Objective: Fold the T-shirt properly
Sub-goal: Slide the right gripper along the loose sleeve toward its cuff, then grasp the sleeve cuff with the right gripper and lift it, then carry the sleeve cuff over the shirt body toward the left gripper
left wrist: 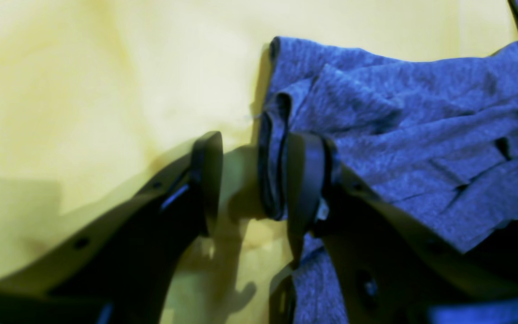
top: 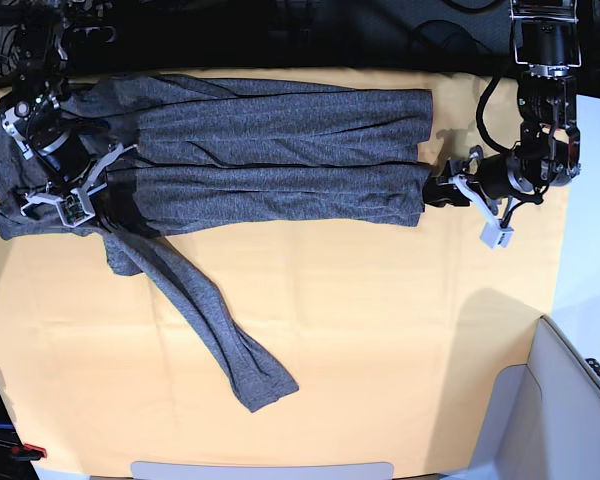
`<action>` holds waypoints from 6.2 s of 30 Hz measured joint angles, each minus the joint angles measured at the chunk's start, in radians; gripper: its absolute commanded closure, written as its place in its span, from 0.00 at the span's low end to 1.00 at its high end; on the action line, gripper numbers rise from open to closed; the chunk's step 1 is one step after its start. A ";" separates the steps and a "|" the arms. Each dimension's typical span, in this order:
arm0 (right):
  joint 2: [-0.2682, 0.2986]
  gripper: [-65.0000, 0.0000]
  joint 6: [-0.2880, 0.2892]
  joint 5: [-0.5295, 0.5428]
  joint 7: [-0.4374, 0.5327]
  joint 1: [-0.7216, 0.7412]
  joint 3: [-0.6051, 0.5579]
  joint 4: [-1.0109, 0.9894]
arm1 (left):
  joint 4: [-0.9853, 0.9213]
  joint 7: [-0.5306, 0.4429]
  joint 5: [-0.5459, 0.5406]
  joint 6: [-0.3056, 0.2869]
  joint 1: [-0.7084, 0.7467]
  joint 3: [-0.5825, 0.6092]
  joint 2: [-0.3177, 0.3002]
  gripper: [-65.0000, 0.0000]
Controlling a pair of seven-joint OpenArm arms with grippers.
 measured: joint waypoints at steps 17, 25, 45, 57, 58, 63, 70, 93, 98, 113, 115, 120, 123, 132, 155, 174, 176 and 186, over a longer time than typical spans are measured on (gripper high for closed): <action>-0.001 1.00 0.060 0.002 0.001 -0.213 -0.006 0.108 | 0.000 0.000 -0.001 0.000 0.000 0.000 0.000 0.66; -0.001 1.00 0.062 0.001 0.002 -0.253 -0.009 0.110 | 0.000 0.000 -0.001 0.000 0.000 0.000 0.000 0.66; 0.002 0.47 0.062 0.003 -0.090 -0.258 -0.040 0.095 | 0.000 0.000 0.000 0.000 0.000 0.001 0.014 0.66; -0.097 0.43 0.066 0.003 -0.098 -0.025 -0.122 0.111 | 0.000 0.000 0.000 0.000 0.000 0.003 0.013 0.66; -0.130 0.43 0.071 0.002 -0.100 0.010 -0.111 0.108 | 0.000 0.001 -0.002 0.000 0.000 0.003 0.014 0.66; -0.278 0.43 0.019 -0.063 -0.154 0.227 -0.057 -0.022 | -0.003 -0.001 0.002 0.001 0.000 0.003 0.015 0.66; -0.386 0.43 -0.249 -0.321 -0.157 0.470 -0.125 -0.311 | -0.003 -0.003 0.001 0.000 0.000 0.003 0.016 0.66; -0.421 0.43 -0.431 -0.370 0.261 0.882 -0.114 -1.236 | -0.003 -0.003 0.001 0.000 0.001 0.003 0.016 0.66; -0.407 0.43 -0.427 -0.366 0.269 0.883 -0.114 -1.236 | -0.003 -0.003 0.002 0.000 0.003 0.003 0.016 0.66; -0.409 0.43 -0.434 -0.366 0.271 0.883 0.002 -1.229 | -0.003 -0.003 0.002 0.000 0.005 0.003 0.016 0.66; -0.411 0.43 -0.434 -0.366 0.270 0.882 0.005 -1.229 | -0.003 -0.003 0.002 0.000 0.005 0.003 0.016 0.66; -0.415 0.43 -0.434 -0.365 0.321 0.866 0.004 -1.191 | -0.003 -0.003 0.002 0.000 0.005 0.003 0.016 0.66; -0.420 0.44 -0.434 -0.366 0.345 0.854 0.004 -1.170 | -0.003 -0.003 0.001 0.000 0.005 0.003 0.016 0.66; -0.426 0.44 -0.434 -0.366 0.345 0.853 0.005 -1.178 | -0.003 -0.003 0.002 0.000 0.005 0.003 0.016 0.66; -0.418 0.44 -0.546 -0.325 0.346 0.912 0.007 -1.293 | -0.053 -0.022 -0.024 -0.004 -0.006 0.008 0.015 0.66; -0.451 0.44 -0.542 -0.325 0.345 0.904 0.004 -1.293 | -0.053 -0.030 -0.025 -0.005 -0.008 0.031 0.011 0.66; -0.454 0.44 -0.537 -0.325 0.354 0.898 0.004 -1.304 | -0.053 -0.030 -0.024 -0.005 -0.009 0.031 0.011 0.66; -0.449 0.68 -0.543 -0.328 0.409 0.916 0.003 -1.376 | -0.053 -0.030 -0.024 -0.005 -0.008 0.031 0.011 0.66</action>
